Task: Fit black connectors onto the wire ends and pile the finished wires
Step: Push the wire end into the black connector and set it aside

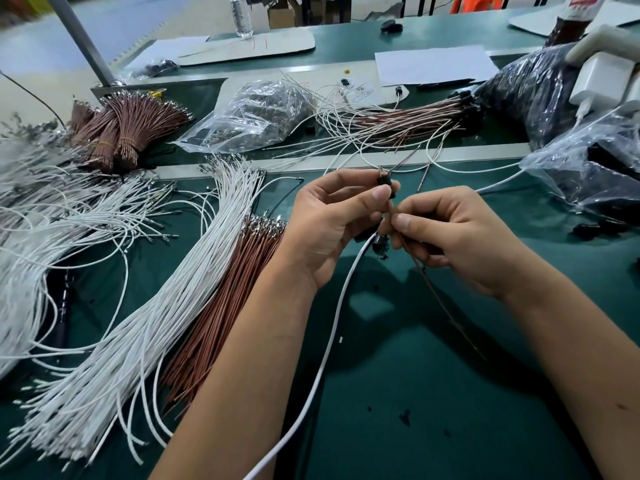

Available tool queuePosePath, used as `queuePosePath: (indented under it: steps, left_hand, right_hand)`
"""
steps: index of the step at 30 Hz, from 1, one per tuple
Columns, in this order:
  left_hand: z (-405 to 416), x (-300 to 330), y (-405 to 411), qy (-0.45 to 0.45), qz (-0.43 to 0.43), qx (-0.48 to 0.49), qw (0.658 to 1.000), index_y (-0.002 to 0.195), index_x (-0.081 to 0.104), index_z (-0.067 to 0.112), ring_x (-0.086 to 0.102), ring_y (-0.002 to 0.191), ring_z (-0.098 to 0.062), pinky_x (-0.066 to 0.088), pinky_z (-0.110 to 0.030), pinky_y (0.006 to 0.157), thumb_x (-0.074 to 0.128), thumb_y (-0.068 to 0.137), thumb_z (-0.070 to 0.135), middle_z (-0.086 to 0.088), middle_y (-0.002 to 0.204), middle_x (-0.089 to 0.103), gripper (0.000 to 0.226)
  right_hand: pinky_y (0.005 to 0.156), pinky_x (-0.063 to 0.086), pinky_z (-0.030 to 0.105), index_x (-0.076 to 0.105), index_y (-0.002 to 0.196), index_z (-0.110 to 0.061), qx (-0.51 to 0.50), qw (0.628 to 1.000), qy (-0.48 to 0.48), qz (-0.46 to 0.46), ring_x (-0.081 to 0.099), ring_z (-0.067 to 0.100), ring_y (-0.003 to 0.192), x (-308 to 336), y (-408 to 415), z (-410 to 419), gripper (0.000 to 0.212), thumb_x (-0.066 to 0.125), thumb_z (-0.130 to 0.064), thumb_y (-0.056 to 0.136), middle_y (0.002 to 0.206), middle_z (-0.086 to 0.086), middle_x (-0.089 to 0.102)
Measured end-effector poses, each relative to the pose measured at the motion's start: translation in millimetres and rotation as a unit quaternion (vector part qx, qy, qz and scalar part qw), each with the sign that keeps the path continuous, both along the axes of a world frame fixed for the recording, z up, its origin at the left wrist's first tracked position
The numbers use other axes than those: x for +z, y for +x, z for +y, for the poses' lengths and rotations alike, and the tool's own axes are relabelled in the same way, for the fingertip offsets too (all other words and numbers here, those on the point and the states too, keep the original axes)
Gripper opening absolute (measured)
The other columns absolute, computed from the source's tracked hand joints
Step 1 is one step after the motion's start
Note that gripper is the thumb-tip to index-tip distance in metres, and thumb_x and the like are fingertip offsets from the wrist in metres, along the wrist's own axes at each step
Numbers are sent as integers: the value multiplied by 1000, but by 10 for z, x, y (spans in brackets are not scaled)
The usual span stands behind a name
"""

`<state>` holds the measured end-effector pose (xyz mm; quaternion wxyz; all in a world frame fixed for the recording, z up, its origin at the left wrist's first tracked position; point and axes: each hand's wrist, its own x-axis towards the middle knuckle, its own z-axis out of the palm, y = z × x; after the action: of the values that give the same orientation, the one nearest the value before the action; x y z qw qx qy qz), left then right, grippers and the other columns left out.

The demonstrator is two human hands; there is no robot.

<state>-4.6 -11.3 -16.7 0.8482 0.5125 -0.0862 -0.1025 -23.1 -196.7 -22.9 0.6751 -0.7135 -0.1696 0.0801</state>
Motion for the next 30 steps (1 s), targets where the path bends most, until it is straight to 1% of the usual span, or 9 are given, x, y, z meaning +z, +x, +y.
queuePosePath:
  steps: [2, 5, 9, 13, 15, 20, 23, 26, 30]
  left_hand:
    - [3, 0, 5, 3, 0, 4, 1000, 91, 73, 9, 71, 73, -17, 58, -23, 69, 77, 78, 3, -14, 97, 76, 15]
    - [-1, 1, 3, 3, -7, 12, 1000, 94, 72, 7, 71, 72, -18, 58, -23, 69, 78, 72, 7, -14, 96, 76, 22]
    - [-7, -1, 0, 9, -19, 25, 999, 94, 72, 7, 71, 72, -18, 58, -24, 69, 79, 69, 9, -13, 94, 77, 26]
    - [-17, -13, 2, 9, -26, 31, 999, 94, 72, 5, 72, 71, -18, 57, -25, 68, 79, 69, 7, -13, 91, 77, 26]
    - [-19, -15, 4, 11, -29, 30, 999, 95, 71, 4, 72, 72, -19, 57, -26, 69, 79, 69, 6, -14, 91, 77, 26]
    - [-16, -11, 9, 6, -7, 24, 1000, 94, 72, 3, 73, 75, -19, 58, -24, 71, 77, 73, 3, -14, 93, 77, 22]
    - [-16, -7, 12, -10, 24, 15, 1000, 94, 73, 2, 73, 77, -20, 59, -22, 72, 71, 81, -1, -15, 93, 76, 13]
    - [-12, -8, 15, -17, 35, 10, 999, 94, 73, 2, 73, 77, -21, 59, -21, 71, 66, 88, -4, -15, 93, 76, 11]
    - [-9, -1, 22, -27, 42, -1, 999, 94, 74, 1, 73, 79, -21, 59, -22, 72, 64, 89, -1, -15, 94, 76, 11]
  right_hand:
    - [41, 30, 14, 79, 87, -12, -4, 1000, -12, -4, 44, 9, 49, -8, 0, -8, 17, 64, -10, 96, 69, 8, 63]
    - [44, 32, 15, 78, 87, -10, -17, 999, -33, -16, 44, 9, 50, -15, 2, -10, 17, 65, -7, 98, 67, 6, 62]
    - [46, 33, 17, 79, 85, -11, -33, 998, -42, -22, 42, 10, 51, -9, -1, -10, 14, 68, -19, 90, 65, 6, 62]
    - [47, 35, 16, 78, 83, -16, -52, 998, -18, -29, 45, 10, 53, -15, -12, 13, 14, 71, -20, 95, 69, 6, 64]
    - [47, 36, 18, 78, 81, -16, -75, 996, -12, -38, 47, 11, 54, -15, -13, 33, 14, 73, -24, 92, 68, 7, 65]
    - [46, 35, 18, 77, 80, -14, -85, 995, -19, -49, 46, 11, 52, -25, -8, 54, 17, 70, -13, 95, 66, 7, 63]
    - [44, 32, 18, 76, 79, -13, -84, 995, -11, -43, 43, 11, 50, -22, -6, 53, 21, 67, -8, 97, 63, 6, 60]
    - [44, 31, 19, 75, 79, -10, -86, 995, -9, -39, 42, 11, 48, -23, -1, 53, 21, 66, -6, 98, 61, 6, 58]
    - [43, 32, 19, 74, 81, -3, -91, 995, -10, -41, 41, 12, 48, -27, 4, 51, 19, 66, -5, 97, 60, 8, 55]
